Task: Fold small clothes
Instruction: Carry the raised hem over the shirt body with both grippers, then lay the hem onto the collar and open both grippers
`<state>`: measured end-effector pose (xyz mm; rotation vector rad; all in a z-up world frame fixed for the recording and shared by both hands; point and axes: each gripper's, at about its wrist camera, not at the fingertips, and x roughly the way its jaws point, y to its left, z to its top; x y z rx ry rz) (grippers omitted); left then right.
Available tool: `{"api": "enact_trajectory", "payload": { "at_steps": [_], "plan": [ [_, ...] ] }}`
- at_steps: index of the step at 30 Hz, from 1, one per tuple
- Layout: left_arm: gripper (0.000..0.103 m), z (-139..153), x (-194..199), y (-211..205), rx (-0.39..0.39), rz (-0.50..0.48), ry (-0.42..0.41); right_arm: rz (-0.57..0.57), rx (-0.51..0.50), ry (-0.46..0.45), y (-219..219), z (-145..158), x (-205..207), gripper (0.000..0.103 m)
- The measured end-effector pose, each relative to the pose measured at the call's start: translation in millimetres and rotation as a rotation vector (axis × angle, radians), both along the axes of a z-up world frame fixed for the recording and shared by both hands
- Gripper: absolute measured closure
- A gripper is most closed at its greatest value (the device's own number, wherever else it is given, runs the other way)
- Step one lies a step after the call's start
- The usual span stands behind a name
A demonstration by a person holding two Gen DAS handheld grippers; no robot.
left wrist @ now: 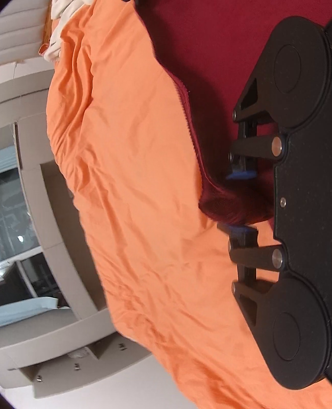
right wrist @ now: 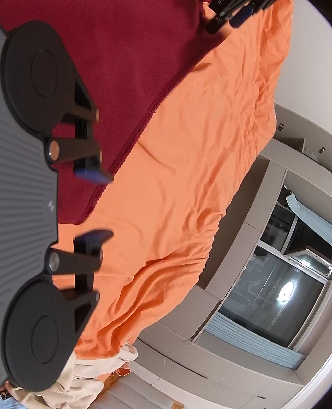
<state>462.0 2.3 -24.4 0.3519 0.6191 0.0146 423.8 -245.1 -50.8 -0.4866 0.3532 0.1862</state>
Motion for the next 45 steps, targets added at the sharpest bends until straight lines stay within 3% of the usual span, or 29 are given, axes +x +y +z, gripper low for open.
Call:
{"api": "enact_trajectory", "payload": {
  "at_steps": [4,7,10,15,20,24,31,36,41,45],
  "plan": [
    [0.026,3,-1,11,-0.087,0.029,0.051,-0.002,-0.003,-0.006,-4,3,-3,0.024],
    [0.016,6,-3,15,-0.12,0.034,0.085,-0.013,-0.013,-0.002,-10,2,-5,0.008],
    [0.008,4,-6,13,-0.087,0.036,0.109,-0.041,-0.029,0.025,-17,-4,-5,0.002],
    [0.007,-19,-4,12,0.032,0.08,0.181,-0.127,-0.048,0.111,-39,-23,3,0.001],
    [0.007,-22,-3,26,-0.004,0.127,0.205,-0.177,0.007,0.167,-61,-32,11,0.0],
    [0.007,-18,-6,37,-0.021,0.167,0.201,-0.172,0.073,0.138,-70,-11,1,0.0],
    [0.001,19,-30,68,-0.212,0.183,0.129,-0.146,0.224,0.06,-75,39,-34,0.0],
    [0.001,34,-55,109,-0.39,0.203,0.092,-0.056,0.292,0.057,-58,52,-72,0.0],
    [0.001,18,-70,146,-0.531,0.192,0.137,0.067,0.326,0.1,-26,49,-111,0.0],
    [0.001,-3,-76,161,-0.633,0.121,0.208,0.13,0.311,0.144,0,39,-129,0.0]
  ]
}}
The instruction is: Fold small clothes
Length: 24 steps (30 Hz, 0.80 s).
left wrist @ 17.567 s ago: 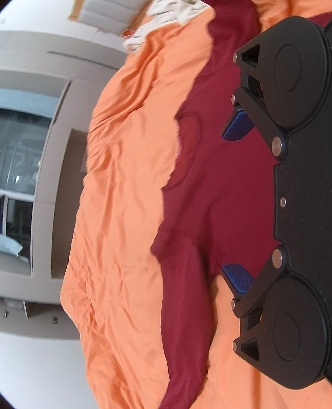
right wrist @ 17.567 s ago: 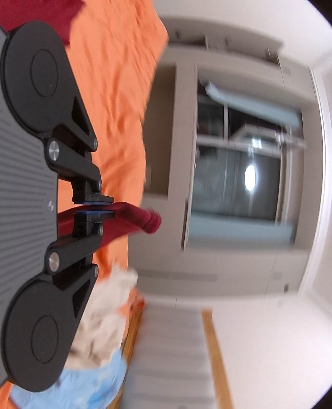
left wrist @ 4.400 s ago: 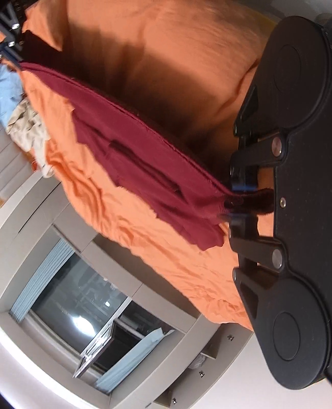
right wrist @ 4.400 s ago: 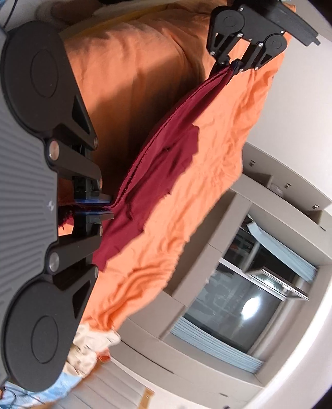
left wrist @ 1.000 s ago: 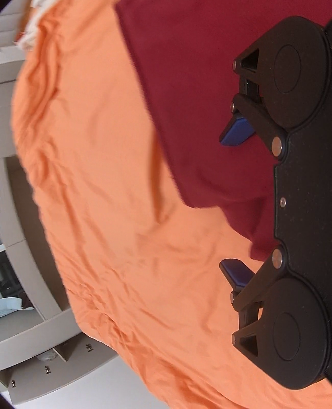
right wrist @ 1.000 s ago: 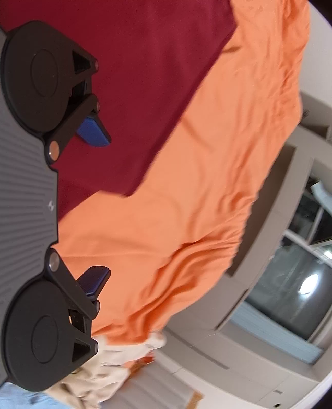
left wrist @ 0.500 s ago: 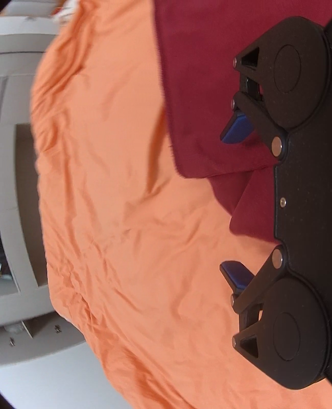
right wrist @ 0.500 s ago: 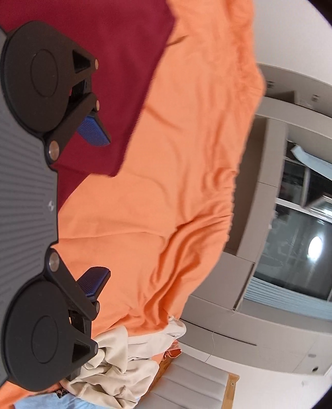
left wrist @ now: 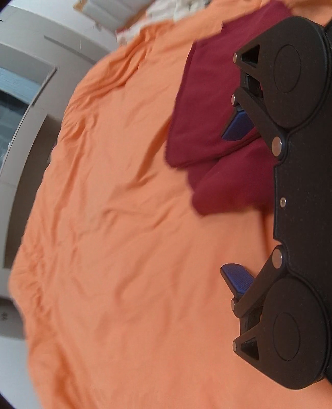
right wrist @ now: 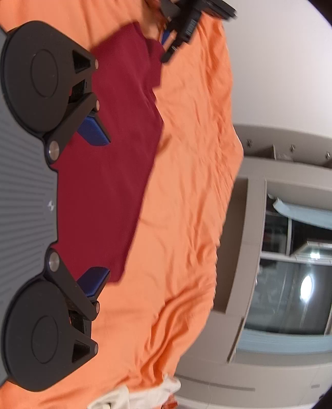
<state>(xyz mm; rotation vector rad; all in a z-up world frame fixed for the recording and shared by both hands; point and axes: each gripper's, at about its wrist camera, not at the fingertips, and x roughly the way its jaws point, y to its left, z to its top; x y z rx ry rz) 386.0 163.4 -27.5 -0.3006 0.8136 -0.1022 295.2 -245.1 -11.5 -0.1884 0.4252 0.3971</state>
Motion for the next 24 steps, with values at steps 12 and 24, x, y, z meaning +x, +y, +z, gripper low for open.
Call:
{"api": "enact_trajectory", "payload": {
  "at_steps": [12,24],
  "plan": [
    [0.001,-2,-13,-11,-0.347,-0.239,-0.034,0.007,-0.049,0.053,14,-20,-3,0.0],
    [0.001,20,-32,-22,-0.437,-0.291,-0.082,-0.015,-0.051,0.076,10,-24,-3,0.0]
  ]
}}
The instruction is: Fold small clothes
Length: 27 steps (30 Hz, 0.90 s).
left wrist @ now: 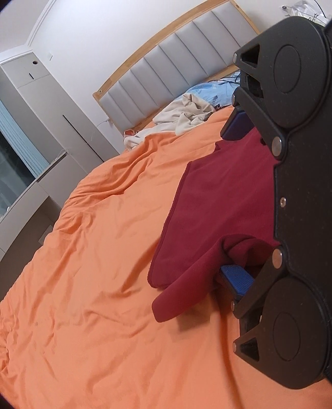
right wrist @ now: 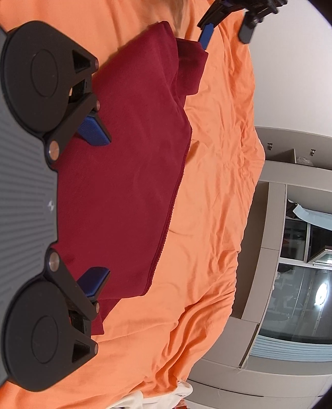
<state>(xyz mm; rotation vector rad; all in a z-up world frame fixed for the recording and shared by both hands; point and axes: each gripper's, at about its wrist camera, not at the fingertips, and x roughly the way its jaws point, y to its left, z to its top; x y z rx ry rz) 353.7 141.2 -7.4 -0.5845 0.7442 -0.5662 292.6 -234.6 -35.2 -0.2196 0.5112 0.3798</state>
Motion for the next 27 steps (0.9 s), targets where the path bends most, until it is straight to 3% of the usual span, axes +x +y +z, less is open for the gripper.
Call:
{"api": "enact_trajectory", "payload": {
  "at_steps": [8,18,22,27],
  "plan": [
    [0.001,17,-17,0,-0.028,-0.017,-0.058,-0.004,-0.01,-0.009,0,-1,-3,0.0],
    [0.001,10,-55,2,0.057,0.151,-0.029,-0.012,-0.041,-0.08,10,4,-28,0.0],
    [0.001,2,-80,-10,0.066,0.147,-0.028,-0.012,-0.036,-0.087,11,6,-36,0.0],
    [0.001,-12,-109,-28,0.006,0.101,-0.019,-0.057,-0.01,-0.094,4,6,-41,0.0]
  ]
}}
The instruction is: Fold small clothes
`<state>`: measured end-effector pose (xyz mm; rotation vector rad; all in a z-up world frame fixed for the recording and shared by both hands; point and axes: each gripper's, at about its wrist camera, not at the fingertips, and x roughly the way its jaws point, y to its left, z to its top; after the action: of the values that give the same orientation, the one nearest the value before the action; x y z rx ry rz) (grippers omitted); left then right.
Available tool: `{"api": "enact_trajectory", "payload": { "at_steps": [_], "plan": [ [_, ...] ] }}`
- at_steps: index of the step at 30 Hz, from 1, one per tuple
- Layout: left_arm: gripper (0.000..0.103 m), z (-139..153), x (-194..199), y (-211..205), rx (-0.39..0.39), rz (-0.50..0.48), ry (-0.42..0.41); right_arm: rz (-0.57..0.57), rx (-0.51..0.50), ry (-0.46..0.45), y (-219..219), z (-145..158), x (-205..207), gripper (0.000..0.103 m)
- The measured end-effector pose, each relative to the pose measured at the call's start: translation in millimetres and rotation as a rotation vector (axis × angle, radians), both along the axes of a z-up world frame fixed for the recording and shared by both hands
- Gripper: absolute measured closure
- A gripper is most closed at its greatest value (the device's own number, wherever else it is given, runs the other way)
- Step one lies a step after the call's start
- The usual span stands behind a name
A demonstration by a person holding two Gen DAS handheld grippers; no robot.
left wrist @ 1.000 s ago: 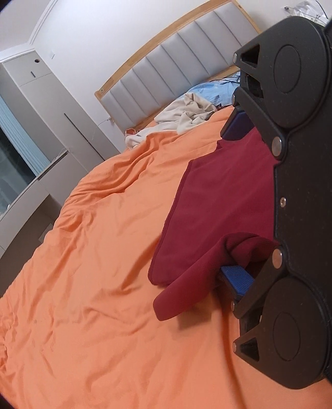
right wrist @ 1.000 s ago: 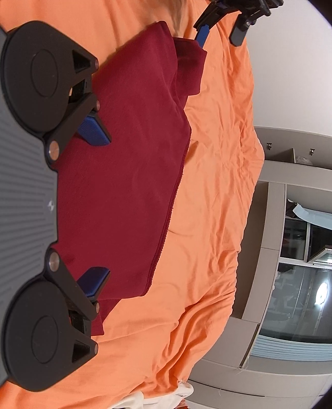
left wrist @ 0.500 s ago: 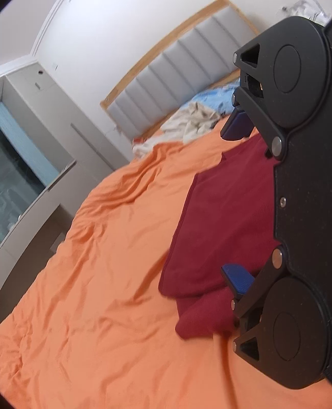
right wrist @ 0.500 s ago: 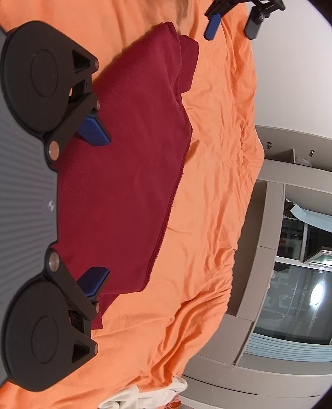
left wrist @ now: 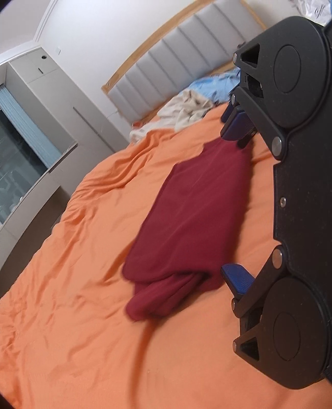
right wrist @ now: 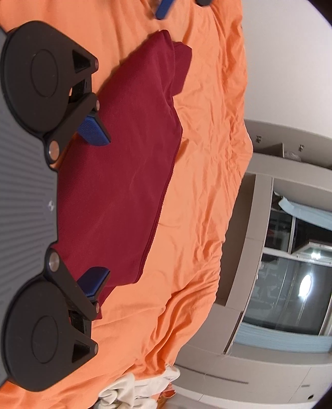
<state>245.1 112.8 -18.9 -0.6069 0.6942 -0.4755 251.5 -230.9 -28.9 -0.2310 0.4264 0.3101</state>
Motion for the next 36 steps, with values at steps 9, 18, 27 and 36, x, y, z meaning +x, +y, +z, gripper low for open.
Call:
{"api": "enact_trajectory", "payload": {
  "at_steps": [9,18,27,36],
  "plan": [
    [0.001,-26,6,-39,-0.019,-0.041,0.069,-0.08,0.035,-0.001,-12,-5,0,0.0],
    [0.001,-32,27,-63,-0.041,0.041,0.066,-0.099,0.05,0.029,-14,-11,4,0.0],
    [0.001,-36,39,-64,0.022,0.207,0.029,-0.087,0.019,0.018,-2,-11,5,0.0],
    [0.001,-42,52,-36,-0.137,0.364,0.089,-0.035,0.082,0.049,33,7,36,0.0]
  ]
}}
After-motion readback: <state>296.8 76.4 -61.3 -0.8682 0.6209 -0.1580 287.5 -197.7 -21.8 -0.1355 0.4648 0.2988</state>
